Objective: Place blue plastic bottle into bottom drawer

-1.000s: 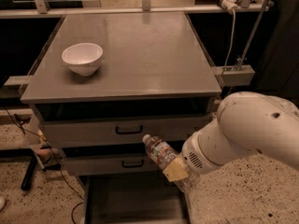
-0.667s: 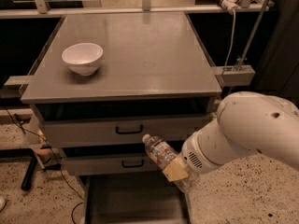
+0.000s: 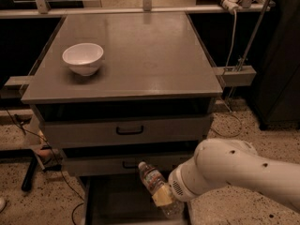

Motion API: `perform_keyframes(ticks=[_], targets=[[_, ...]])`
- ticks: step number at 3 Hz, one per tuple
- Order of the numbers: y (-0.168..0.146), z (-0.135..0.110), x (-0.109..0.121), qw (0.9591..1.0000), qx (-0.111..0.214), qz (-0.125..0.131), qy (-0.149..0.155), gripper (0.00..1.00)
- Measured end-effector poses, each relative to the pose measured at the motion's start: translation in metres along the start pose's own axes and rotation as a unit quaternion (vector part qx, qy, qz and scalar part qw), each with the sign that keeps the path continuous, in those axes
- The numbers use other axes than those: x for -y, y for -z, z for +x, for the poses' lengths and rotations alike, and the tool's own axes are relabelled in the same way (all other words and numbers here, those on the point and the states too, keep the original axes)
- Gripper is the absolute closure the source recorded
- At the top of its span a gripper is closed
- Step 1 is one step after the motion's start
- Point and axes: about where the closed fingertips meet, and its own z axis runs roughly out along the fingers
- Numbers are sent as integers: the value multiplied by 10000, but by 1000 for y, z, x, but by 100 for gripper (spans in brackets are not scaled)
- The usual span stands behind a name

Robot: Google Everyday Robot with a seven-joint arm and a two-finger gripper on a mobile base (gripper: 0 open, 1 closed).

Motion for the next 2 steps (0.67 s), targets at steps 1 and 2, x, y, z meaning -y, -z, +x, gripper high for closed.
perform_keyframes(ticks=[1, 2], targets=[[-55, 19, 7, 9986, -99, -288, -424, 100], [-63, 20, 2, 9985, -119, -348, -398, 100]])
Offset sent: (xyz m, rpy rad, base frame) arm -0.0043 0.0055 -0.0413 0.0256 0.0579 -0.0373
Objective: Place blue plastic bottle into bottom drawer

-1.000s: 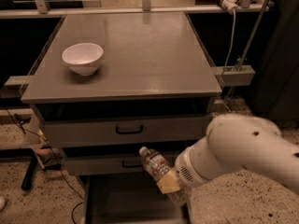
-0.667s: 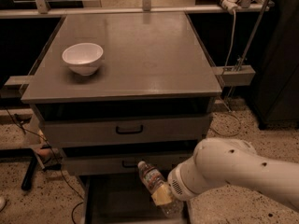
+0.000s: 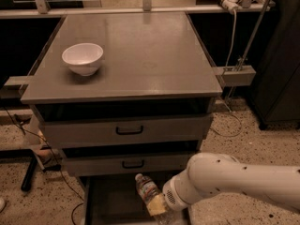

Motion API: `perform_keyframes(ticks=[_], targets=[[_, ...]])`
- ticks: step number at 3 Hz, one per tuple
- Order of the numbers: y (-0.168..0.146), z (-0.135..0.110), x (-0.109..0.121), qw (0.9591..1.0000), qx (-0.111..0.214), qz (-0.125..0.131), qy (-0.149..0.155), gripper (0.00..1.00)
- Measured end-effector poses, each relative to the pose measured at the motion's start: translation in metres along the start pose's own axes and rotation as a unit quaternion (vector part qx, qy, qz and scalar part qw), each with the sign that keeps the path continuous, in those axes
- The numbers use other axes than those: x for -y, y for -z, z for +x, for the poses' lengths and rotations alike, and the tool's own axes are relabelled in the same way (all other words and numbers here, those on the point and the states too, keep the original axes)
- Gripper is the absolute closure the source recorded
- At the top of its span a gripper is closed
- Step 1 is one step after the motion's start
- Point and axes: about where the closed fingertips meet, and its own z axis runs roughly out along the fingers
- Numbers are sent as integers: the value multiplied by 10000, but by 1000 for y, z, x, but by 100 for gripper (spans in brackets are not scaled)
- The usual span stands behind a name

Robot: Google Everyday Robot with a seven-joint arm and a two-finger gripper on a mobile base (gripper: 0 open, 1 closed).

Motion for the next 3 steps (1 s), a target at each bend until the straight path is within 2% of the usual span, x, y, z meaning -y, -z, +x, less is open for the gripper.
perform_keyframes(ticks=[1, 2, 3], targets=[[-49, 21, -1, 9990, -23, -296, -344, 100], [-97, 22, 21, 9947, 328, -514, -827, 100], [-140, 22, 45, 9875, 574, -699, -1289, 100]])
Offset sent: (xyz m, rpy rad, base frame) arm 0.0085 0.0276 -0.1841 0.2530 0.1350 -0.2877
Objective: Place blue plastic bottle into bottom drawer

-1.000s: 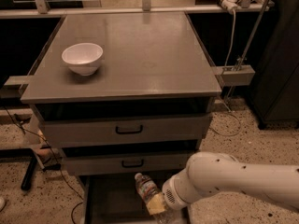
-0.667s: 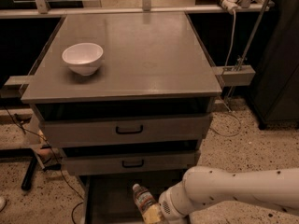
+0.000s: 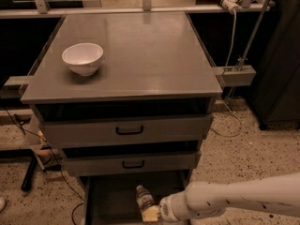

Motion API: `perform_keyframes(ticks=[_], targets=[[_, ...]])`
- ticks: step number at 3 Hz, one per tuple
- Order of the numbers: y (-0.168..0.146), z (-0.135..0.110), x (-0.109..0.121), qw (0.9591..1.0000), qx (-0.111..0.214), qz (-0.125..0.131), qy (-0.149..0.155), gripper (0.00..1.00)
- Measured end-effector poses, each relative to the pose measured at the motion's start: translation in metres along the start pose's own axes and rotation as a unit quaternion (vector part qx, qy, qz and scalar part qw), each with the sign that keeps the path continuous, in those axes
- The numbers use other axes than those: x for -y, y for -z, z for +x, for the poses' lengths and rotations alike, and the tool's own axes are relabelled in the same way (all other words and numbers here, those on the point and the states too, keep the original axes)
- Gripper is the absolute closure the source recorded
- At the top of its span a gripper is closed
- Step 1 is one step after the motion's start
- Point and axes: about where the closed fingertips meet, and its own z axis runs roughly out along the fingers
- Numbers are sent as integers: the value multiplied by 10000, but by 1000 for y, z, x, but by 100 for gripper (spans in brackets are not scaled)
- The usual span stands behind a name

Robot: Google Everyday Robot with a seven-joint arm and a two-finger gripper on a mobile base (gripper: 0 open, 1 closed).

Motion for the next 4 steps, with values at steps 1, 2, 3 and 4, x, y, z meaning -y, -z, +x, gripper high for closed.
perform_keyframes(ticks=[1, 2, 3, 4], targets=[[-16, 11, 2, 9998, -89, -122, -150, 100], [-16, 11, 2, 9998, -88, -123, -152, 100], [-37, 11, 19, 9987, 96, -284, -414, 100], [-67, 2, 50, 9937, 475, -631, -797, 100]])
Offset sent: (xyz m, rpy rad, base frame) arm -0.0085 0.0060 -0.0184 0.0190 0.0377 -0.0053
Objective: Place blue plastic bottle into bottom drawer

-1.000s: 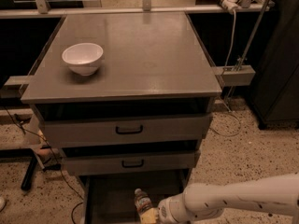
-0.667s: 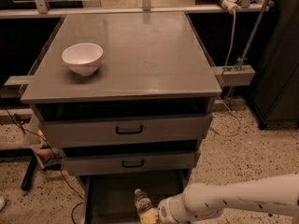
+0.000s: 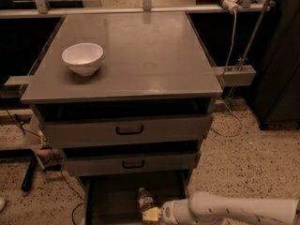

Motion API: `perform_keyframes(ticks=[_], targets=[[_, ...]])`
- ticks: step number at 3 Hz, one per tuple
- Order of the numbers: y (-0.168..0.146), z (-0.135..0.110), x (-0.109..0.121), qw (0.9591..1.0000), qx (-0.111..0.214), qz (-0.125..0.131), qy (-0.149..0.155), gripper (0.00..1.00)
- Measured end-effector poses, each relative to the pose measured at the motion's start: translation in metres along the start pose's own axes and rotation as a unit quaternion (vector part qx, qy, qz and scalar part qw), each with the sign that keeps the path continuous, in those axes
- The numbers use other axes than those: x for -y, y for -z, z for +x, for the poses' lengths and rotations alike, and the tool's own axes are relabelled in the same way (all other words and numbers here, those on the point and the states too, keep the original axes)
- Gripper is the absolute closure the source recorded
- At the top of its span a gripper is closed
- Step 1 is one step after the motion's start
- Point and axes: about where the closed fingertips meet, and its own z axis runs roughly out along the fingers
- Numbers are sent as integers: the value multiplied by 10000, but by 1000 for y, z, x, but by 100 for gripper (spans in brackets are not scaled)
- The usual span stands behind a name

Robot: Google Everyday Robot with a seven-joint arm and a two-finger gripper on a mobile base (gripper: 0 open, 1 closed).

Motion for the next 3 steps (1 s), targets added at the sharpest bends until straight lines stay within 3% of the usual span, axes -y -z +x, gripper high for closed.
perform_keyframes(ticks=[2, 3], targets=[[-51, -5, 41, 9971, 133, -426, -611, 100], [-76, -13, 49, 9958, 32, -580, -705, 100]])
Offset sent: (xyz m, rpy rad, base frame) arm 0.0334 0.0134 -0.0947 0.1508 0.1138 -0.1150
